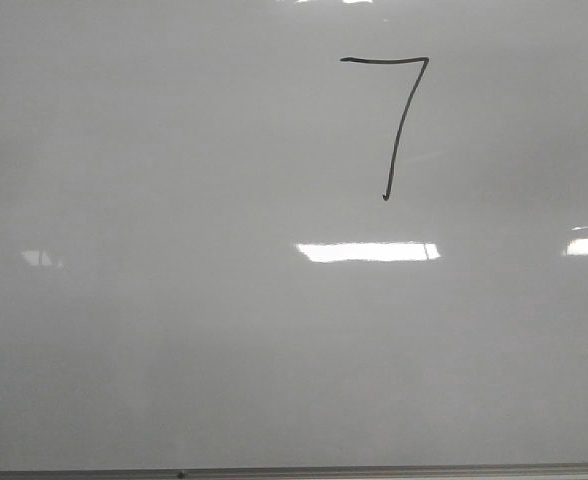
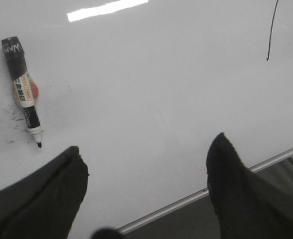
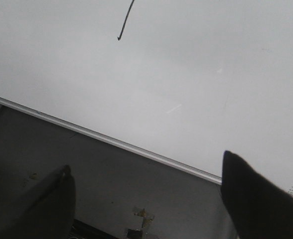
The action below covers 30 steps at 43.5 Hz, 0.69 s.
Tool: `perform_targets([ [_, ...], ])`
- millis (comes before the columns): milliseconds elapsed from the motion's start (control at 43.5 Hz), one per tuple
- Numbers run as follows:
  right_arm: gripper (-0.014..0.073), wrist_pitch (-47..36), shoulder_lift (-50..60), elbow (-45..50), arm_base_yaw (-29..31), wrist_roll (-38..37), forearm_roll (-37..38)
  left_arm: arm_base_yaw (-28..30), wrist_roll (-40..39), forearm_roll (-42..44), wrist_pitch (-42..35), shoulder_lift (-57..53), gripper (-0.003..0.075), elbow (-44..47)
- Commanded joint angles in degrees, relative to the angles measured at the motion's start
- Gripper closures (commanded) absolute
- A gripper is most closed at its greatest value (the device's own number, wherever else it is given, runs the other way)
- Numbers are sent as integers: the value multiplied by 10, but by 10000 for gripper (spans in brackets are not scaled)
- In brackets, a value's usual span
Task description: Write number 7 on whiteboard
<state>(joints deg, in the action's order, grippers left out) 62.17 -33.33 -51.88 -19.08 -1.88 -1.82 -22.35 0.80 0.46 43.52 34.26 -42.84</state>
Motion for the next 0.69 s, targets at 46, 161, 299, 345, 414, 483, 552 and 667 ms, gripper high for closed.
perform_targets([
  [46,-21,-42,-1,-10,2,-15,18,-4,-1,-5,-52,-3,228,-1],
  [161,-17,-43,-1,-10,2,-14,18,-4,-1,-5,-65,-2,228,5],
  [299,104,-42,-1,-10,2,-14,18,-4,-1,-5,-69,-2,230,6],
  [345,182,-42,-1,-10,2,-14,18,-4,-1,-5,-71,-2,241,6],
  [414,302,-42,-1,-10,2,-14,18,-4,-1,-5,-74,-2,290,6],
  [483,412,-42,-1,-10,2,-14,18,-4,-1,-5,-76,-2,374,6],
  [552,508,-42,-1,-10,2,-14,18,-4,-1,-5,-79,-2,459,6],
  [667,613,-42,-1,-10,2,-14,18,-4,-1,-5,-86,-2,592,6],
])
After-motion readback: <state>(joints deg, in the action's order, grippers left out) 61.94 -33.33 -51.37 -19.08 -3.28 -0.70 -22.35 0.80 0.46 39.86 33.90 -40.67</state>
